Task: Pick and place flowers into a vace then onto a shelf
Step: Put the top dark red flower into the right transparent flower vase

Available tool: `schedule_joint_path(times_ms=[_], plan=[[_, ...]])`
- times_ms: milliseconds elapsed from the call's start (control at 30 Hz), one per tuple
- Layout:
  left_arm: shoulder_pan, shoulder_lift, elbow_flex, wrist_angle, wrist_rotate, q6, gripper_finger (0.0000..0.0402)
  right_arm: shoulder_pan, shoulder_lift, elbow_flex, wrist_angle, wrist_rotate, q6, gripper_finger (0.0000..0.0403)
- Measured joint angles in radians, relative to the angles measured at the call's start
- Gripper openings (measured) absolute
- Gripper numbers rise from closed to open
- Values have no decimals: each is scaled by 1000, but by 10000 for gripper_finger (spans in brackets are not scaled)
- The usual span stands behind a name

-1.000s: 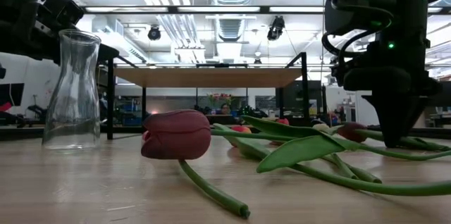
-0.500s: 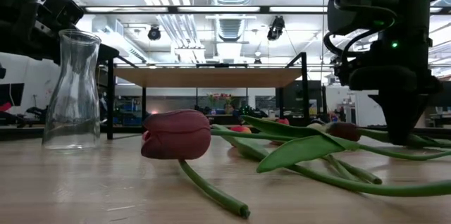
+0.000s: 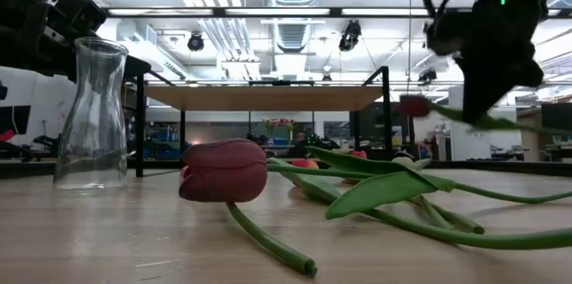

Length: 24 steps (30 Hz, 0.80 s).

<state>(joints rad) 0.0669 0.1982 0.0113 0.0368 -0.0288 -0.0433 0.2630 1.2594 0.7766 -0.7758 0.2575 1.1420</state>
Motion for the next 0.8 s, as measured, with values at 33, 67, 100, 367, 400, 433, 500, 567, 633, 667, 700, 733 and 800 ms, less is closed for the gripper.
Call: schedule_joint_path(times_ms=[33,67,100,367,400,433,500,567,633,667,700,733,800], plan=[[0,0,0,0,0,0,5,3,-26,0,6,16,-2,13],[0,0,0,0,0,0,5,10,-51,0,9,34,-3,13],[0,0,0,0,0,0,5,15,-77,1,12,51,-3,13],[0,0,0,-3,0,0,5,96,-273,1,157,175,-100,13],[0,0,0,-3,0,0,5,103,-292,2,183,187,-118,13],[0,0,0,-3,0,0,5,109,-309,2,208,191,-137,13],[0,0,0,-3,0,0,5,119,-338,2,250,192,-178,13],[0,0,0,-3,0,0,5,130,-359,3,288,192,-225,13],[0,0,0,-3,0,0,5,142,-377,3,311,191,-268,13],[0,0,0,-3,0,0,5,147,-384,4,322,191,-286,13],[0,0,0,-3,0,0,5,154,-392,10,321,190,-306,13],[0,0,0,-3,0,0,5,160,-400,22,318,189,-334,13],[0,0,0,-3,0,0,5,173,-411,59,323,190,-402,13]])
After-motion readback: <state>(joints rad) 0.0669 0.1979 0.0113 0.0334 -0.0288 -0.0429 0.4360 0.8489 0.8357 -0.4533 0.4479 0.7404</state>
